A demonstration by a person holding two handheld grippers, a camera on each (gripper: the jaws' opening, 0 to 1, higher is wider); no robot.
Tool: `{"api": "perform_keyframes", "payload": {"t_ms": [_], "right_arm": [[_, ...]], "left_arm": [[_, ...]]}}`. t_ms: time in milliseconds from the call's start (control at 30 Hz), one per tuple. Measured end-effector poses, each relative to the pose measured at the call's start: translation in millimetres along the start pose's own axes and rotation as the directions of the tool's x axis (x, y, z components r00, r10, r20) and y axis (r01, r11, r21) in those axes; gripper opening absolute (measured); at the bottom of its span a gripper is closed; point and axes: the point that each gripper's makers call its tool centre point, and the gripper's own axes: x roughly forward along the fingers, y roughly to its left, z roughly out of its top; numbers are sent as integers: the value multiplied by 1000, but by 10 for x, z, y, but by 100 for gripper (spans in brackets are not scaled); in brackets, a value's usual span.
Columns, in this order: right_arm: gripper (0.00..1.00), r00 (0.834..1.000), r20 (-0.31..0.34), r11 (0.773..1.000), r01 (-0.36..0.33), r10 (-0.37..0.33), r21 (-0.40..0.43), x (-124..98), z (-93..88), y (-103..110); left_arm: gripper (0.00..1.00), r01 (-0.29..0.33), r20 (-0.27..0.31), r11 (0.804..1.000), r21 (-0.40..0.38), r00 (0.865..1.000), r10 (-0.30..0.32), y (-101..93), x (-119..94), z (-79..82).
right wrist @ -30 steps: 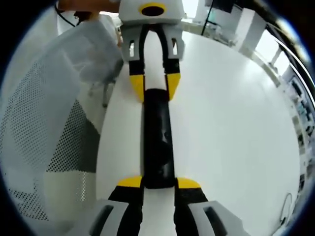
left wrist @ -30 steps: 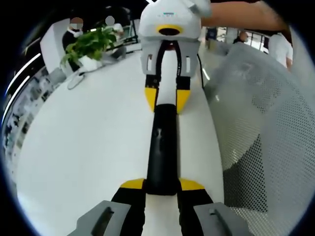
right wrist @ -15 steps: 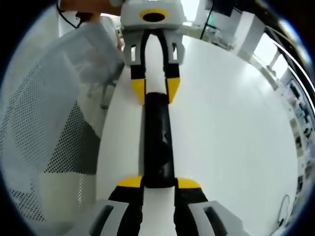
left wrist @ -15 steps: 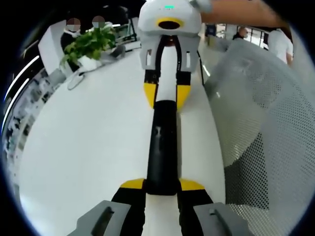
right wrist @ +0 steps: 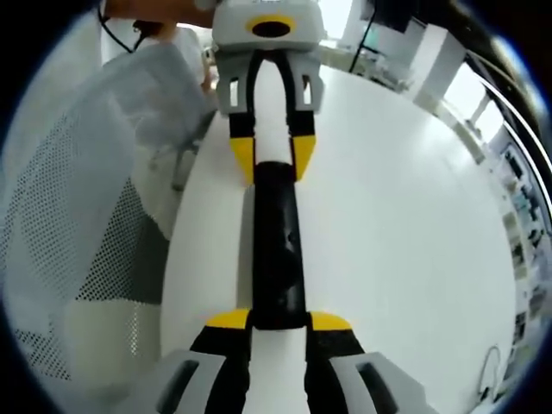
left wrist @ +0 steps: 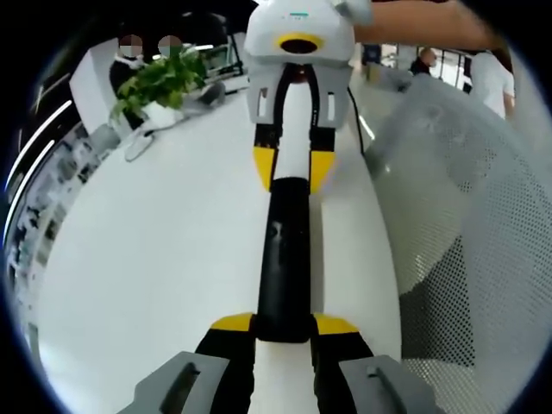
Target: Press the specified remote control buttons in sequence, fully releasing each button before pressing the next.
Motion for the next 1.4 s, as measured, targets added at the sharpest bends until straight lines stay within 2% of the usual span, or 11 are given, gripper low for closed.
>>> {"api": "perform_keyframes", "payload": {"t_ms": [900,1400], "right_arm": [[20,999,-3,999,40,-40,1,-90,-87,-472],[20,998,-6,998,59,-59,-1,-45,-143,-883]], "left_arm": [[23,-21,1,999,38,1000,21,481,32,169],[23,-32,-17,998,59,999,33,900,104,198]]}}
